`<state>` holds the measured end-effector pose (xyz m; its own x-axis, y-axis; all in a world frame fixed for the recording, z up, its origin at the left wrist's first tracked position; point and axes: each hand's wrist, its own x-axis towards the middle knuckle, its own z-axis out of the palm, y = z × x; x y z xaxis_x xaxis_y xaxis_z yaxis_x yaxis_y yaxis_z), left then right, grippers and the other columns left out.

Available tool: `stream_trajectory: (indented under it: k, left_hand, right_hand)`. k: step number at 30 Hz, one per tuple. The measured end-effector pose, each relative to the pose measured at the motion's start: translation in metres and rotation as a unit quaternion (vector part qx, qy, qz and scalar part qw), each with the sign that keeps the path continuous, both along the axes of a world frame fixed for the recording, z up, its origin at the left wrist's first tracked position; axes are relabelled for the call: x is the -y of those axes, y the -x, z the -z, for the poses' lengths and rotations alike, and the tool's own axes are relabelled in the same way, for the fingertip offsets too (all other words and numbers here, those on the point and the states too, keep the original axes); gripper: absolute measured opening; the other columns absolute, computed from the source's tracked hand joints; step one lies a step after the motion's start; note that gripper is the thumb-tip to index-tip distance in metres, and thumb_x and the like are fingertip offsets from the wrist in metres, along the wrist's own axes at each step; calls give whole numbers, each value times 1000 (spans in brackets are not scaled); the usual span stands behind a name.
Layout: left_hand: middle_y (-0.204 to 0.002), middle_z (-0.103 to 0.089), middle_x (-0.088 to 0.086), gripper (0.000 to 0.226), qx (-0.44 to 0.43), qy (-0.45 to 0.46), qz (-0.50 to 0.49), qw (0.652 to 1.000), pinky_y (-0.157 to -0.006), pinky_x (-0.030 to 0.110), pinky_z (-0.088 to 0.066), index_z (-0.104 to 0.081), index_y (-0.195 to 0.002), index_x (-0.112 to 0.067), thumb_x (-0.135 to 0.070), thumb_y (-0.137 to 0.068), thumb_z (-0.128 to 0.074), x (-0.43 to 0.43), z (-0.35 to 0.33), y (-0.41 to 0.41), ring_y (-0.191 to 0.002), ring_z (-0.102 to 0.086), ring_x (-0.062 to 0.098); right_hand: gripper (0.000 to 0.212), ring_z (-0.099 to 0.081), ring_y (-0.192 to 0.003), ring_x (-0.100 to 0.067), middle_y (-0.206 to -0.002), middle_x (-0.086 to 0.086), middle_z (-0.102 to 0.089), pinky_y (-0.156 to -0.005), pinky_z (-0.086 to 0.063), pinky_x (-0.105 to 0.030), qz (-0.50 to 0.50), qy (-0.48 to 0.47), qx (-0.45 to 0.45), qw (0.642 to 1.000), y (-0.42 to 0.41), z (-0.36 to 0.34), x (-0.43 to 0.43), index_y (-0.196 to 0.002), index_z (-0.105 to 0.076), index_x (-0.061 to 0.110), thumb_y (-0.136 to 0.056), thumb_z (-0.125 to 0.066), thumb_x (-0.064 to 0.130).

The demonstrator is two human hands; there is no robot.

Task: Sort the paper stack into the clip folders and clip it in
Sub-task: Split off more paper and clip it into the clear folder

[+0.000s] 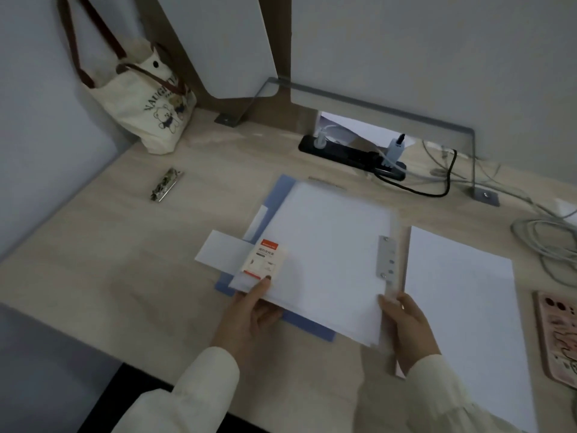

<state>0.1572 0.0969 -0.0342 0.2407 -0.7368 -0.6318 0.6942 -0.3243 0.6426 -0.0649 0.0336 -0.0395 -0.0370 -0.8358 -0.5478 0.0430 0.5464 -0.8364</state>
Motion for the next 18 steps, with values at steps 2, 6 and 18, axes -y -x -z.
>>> stream_trajectory:
  k: [2,6,18]
  left_hand:
    - [-88,-76,-3,21,-24,19,8,999,-69,30,-61,-59,-103,-25,-13,-85,-58,4,-7,10,-82,-71,14]
    - [-81,-76,-4,19,-26,29,-17,999,-83,42,-54,-63,-96,-23,-8,-84,-61,7,-19,11,-90,-67,21]
    - [-83,-77,-8,26,66,60,-197,976,-71,39,-56,-61,-98,-30,-12,-81,-56,-79,-38,-153,-88,-66,18]
  right_hand:
    - [9,-54,-67,-18,-73,-7,-54,-61,-45,-26,-7,12,22,1000,-10,-9,-4,-79,-53,11,-87,-53,6]
    - [4,-52,-70,-18,-76,-7,-54,-62,-41,-27,-4,17,50,999,-33,-21,-15,-83,-55,9,-86,-55,7]
    - [6,-65,-91,-27,-91,-8,-68,-81,-50,-34,-304,95,-208,925,-174,-16,-2,-87,-57,17,-90,-52,14]
